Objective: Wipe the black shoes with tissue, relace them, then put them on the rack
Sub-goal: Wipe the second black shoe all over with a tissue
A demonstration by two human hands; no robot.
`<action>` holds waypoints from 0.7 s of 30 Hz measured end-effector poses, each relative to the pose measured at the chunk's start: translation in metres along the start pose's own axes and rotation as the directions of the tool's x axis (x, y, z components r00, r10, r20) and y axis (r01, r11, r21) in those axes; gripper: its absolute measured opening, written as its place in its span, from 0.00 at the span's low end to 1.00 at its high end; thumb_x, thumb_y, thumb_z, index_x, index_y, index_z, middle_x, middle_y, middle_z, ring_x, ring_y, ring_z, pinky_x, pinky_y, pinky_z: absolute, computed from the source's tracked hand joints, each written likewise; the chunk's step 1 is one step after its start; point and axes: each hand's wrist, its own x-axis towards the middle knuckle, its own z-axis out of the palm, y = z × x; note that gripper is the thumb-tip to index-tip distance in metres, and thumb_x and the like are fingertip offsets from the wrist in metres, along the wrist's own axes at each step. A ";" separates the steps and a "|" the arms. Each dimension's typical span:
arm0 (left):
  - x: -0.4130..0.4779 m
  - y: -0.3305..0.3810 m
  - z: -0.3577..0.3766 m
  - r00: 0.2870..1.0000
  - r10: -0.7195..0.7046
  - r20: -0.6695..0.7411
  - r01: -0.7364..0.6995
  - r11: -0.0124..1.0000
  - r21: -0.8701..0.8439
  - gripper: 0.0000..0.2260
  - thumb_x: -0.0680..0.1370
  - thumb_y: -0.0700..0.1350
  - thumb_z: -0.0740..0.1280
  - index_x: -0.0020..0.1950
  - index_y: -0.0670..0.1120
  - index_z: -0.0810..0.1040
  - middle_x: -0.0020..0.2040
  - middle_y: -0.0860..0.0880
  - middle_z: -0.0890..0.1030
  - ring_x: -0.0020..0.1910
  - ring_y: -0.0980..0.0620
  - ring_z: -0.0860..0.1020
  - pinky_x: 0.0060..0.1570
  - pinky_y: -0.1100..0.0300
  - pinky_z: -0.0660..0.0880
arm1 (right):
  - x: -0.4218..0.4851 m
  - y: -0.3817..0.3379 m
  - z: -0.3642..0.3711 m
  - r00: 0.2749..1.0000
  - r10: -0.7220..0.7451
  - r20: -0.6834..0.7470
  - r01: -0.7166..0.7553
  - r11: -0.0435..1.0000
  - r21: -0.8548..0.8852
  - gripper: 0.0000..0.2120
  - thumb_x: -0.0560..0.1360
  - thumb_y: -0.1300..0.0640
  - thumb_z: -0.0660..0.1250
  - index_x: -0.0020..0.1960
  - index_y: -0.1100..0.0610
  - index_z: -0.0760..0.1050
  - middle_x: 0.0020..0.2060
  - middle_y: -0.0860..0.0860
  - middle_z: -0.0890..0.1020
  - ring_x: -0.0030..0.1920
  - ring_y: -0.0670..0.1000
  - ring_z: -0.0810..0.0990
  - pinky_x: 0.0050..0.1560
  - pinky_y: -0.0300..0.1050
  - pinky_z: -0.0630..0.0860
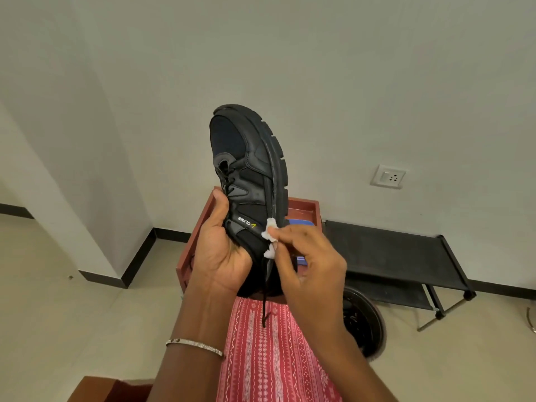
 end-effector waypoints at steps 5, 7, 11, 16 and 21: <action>-0.001 -0.007 0.003 0.999 -0.018 0.036 0.020 0.999 -0.048 0.28 0.81 0.58 0.60 0.74 0.41 0.71 0.70 0.37 0.75 0.69 0.41 0.74 0.70 0.44 0.68 | 0.021 0.004 0.001 0.999 0.001 -0.046 -0.002 1.000 -0.013 0.12 0.75 0.70 0.70 0.52 0.55 0.84 0.47 0.47 0.83 0.50 0.45 0.82 0.50 0.38 0.78; -0.002 -0.013 0.004 0.996 -0.042 0.079 0.045 0.998 -0.042 0.26 0.82 0.56 0.60 0.74 0.40 0.70 0.71 0.37 0.74 0.71 0.41 0.72 0.75 0.46 0.63 | 0.044 0.007 0.002 0.995 -0.032 -0.093 0.027 0.998 -0.051 0.13 0.76 0.69 0.68 0.53 0.55 0.83 0.48 0.46 0.82 0.51 0.46 0.81 0.51 0.42 0.78; -0.004 -0.019 0.005 0.990 -0.059 0.127 0.061 0.998 -0.012 0.25 0.84 0.56 0.58 0.74 0.41 0.70 0.72 0.39 0.73 0.71 0.42 0.72 0.74 0.48 0.65 | 0.069 0.017 0.007 0.983 -0.087 -0.159 0.065 0.989 -0.136 0.15 0.77 0.68 0.66 0.58 0.55 0.83 0.52 0.48 0.83 0.53 0.50 0.78 0.51 0.45 0.77; -0.004 -0.017 0.001 0.997 -0.013 0.076 0.011 1.000 0.024 0.26 0.82 0.59 0.58 0.69 0.40 0.76 0.67 0.39 0.77 0.65 0.43 0.78 0.69 0.47 0.70 | 0.027 0.021 0.015 0.988 -0.060 -0.142 0.044 0.992 -0.119 0.16 0.76 0.69 0.68 0.61 0.57 0.83 0.47 0.50 0.82 0.48 0.50 0.80 0.49 0.42 0.77; 0.004 -0.008 -0.007 0.999 0.038 0.039 -0.038 0.999 -0.004 0.25 0.81 0.60 0.59 0.66 0.42 0.78 0.64 0.40 0.80 0.57 0.43 0.82 0.64 0.43 0.72 | -0.020 0.019 0.017 0.998 -0.031 -0.063 0.025 0.995 -0.100 0.17 0.75 0.70 0.68 0.61 0.57 0.83 0.46 0.48 0.82 0.48 0.47 0.79 0.49 0.37 0.76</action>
